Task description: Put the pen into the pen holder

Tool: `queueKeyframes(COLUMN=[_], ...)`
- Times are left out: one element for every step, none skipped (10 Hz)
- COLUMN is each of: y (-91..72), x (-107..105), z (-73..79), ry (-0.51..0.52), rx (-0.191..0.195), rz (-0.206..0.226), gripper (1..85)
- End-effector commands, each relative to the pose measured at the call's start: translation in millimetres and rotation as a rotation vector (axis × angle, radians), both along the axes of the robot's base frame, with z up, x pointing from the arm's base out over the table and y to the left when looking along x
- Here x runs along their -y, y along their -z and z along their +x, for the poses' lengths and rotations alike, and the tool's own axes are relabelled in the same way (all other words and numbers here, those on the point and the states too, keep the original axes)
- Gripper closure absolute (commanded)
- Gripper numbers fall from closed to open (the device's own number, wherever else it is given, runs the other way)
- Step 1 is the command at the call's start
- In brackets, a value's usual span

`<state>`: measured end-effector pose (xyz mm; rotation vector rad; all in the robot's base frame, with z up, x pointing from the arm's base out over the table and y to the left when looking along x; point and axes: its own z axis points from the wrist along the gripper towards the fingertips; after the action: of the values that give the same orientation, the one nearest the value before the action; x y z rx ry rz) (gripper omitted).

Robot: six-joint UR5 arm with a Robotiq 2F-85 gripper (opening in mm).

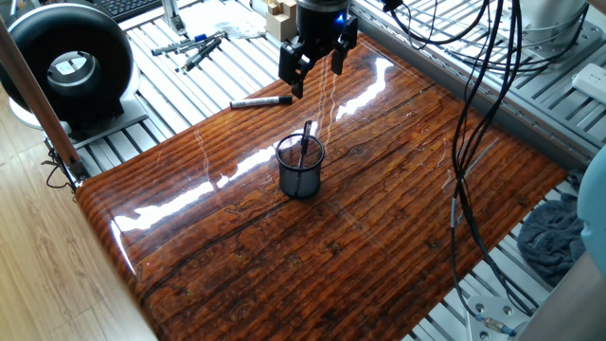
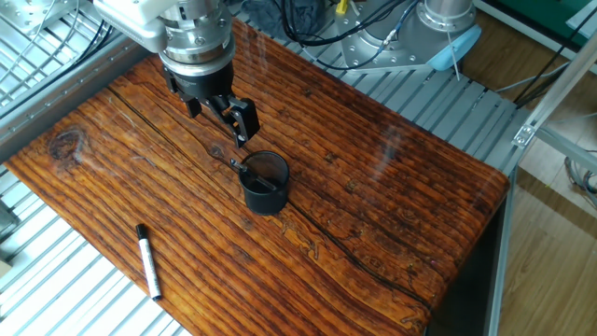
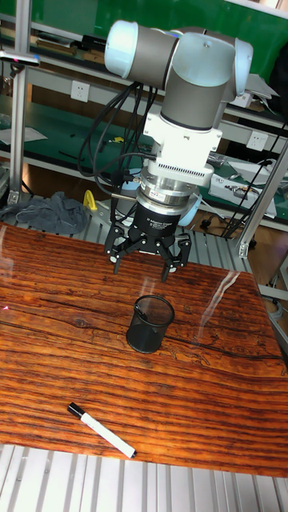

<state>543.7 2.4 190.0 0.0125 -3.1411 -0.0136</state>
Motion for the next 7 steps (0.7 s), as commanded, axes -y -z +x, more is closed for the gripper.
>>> queueKeyframes(y=[-0.7,-0.5,-0.5,-0.3,-0.6,-0.6,-0.5], x=[18.4,19.2,19.1,18.9,19.3,19.3,19.5], z=[-9.5,-9.7,-9.7,-9.6,-9.8,-9.8,-9.9], ry=[-0.116,-0.115,-0.117,-0.117,-0.117,-0.117,-0.117], rx=[-0.040,-0.040,-0.040,-0.040,-0.040,-0.040,-0.040], rz=[-0.078,-0.084,-0.084,-0.084,-0.085,-0.085,-0.085], gripper=[84.3,84.3,84.3,84.3,84.3,84.3,84.3])
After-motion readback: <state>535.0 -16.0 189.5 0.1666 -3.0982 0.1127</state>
